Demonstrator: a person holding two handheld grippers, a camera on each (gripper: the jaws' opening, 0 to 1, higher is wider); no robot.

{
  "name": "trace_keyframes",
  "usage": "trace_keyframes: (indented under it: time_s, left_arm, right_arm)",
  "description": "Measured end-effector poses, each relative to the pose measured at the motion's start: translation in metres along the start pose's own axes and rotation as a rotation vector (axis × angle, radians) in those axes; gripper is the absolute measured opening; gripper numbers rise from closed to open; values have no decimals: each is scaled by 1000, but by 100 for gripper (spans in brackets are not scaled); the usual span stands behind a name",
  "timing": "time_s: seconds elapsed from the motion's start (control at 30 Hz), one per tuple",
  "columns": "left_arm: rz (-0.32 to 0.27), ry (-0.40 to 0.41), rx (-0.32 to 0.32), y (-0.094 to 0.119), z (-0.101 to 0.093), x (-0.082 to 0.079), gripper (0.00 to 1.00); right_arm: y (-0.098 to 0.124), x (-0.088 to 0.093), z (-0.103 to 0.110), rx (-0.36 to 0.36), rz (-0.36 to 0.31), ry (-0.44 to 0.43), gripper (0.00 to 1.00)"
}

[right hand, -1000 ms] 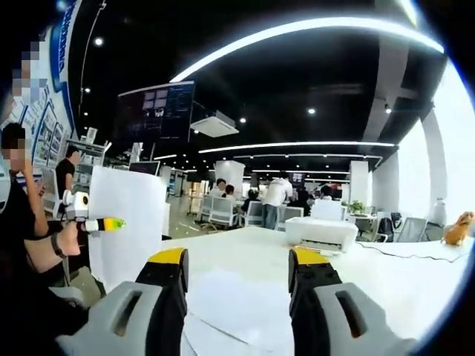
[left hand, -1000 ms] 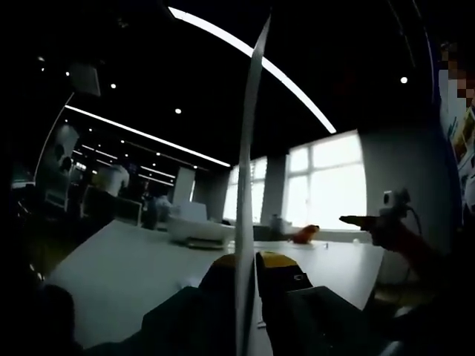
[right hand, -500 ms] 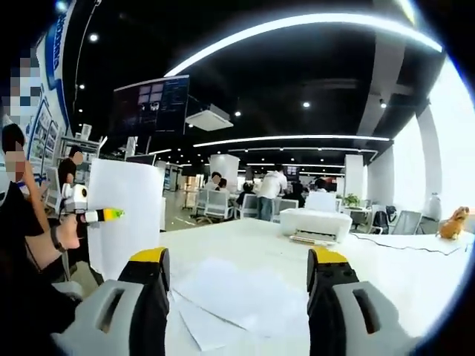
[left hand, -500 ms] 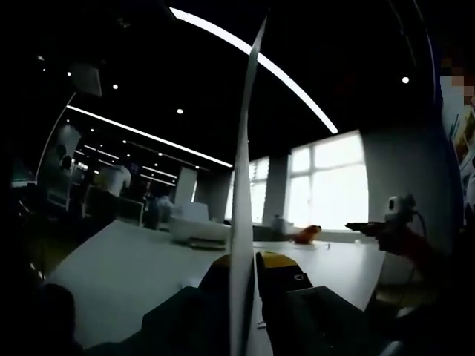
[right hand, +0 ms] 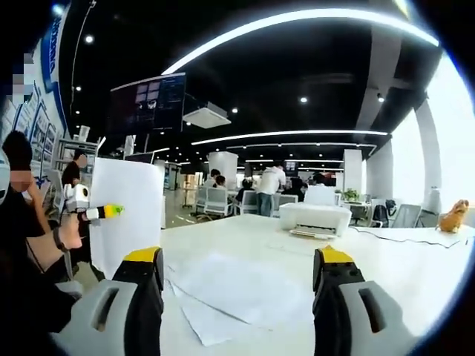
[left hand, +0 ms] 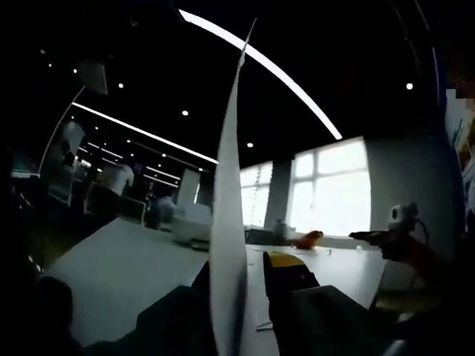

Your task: Organize the stack of printing papers by aligning and flattening the scattered papers on the table

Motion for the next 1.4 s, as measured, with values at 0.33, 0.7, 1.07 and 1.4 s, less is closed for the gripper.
trace_keyframes:
  time_s: [0.33,0.7,1.07,1.4]
  left_arm:
    - [21,27,-29,-2,12,10,19]
    - [40,17,-68,0,25,24,13]
    - [30,91,-96,5,43,36,6]
    - [5,175,-130,8,54,43,6]
  right_arm:
    - [0,-1,0,0,-9,-4,78]
    - [-1,4,0,7,5,-10,77]
    - [-2,7,1,10,21,2,76]
    - [-4,7,0,7,24,1,76]
Point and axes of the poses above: the point that each gripper's makers call its tool centre point, and the gripper's own axes: y roughly backward along the fingers, z roughly to its left, x roughly out of its underside, the point moved 9 cm from there along y, roughly backward along the fingers, and after that the axes turned 6 degrees about z, right-handed, at the moved point
